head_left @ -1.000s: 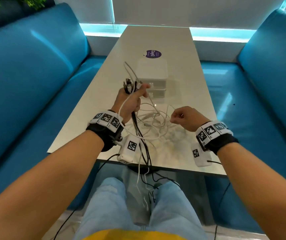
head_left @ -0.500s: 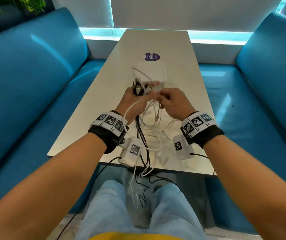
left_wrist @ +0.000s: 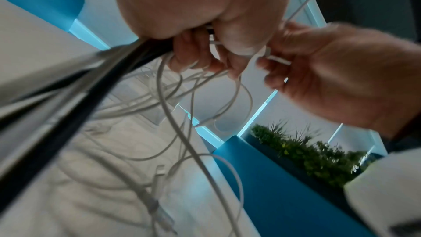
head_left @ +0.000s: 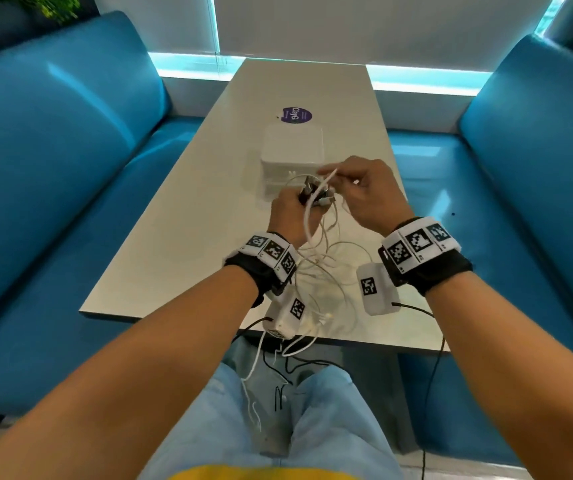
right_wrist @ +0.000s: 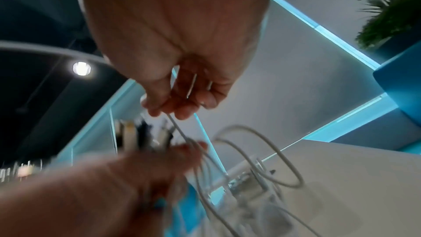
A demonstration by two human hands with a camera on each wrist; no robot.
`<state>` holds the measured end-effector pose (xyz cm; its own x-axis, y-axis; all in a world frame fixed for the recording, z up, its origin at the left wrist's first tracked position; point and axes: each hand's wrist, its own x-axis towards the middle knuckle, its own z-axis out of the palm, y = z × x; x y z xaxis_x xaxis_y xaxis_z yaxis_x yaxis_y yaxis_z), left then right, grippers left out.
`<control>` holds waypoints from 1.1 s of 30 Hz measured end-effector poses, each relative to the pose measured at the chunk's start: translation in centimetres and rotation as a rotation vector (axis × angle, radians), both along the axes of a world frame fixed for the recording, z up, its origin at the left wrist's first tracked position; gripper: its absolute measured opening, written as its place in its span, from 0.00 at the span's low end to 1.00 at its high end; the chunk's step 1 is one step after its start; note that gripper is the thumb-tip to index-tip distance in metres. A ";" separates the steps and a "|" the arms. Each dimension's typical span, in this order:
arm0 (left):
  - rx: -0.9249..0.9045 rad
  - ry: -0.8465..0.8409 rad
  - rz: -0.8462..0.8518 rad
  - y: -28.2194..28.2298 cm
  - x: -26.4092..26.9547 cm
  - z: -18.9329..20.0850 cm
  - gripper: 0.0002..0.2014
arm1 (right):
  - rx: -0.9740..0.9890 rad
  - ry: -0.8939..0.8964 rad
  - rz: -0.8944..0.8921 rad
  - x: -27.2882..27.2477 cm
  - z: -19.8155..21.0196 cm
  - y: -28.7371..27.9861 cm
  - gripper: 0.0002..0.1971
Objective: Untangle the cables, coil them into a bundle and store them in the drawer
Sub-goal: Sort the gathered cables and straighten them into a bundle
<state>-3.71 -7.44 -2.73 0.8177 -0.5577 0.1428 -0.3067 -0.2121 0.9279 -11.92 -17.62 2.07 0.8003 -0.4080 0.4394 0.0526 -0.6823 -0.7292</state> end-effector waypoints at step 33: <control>-0.406 0.335 -0.122 6.1 4.0 1.7 0.11 | -0.349 0.958 -0.016 -0.6 -10.8 -1.0 0.26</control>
<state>0.25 -1.30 -1.08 0.7880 -0.6058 0.1097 0.0198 0.2031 0.9790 -12.56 -18.61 -8.70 0.8734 -0.3937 -0.2867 -0.4599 -0.8604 -0.2195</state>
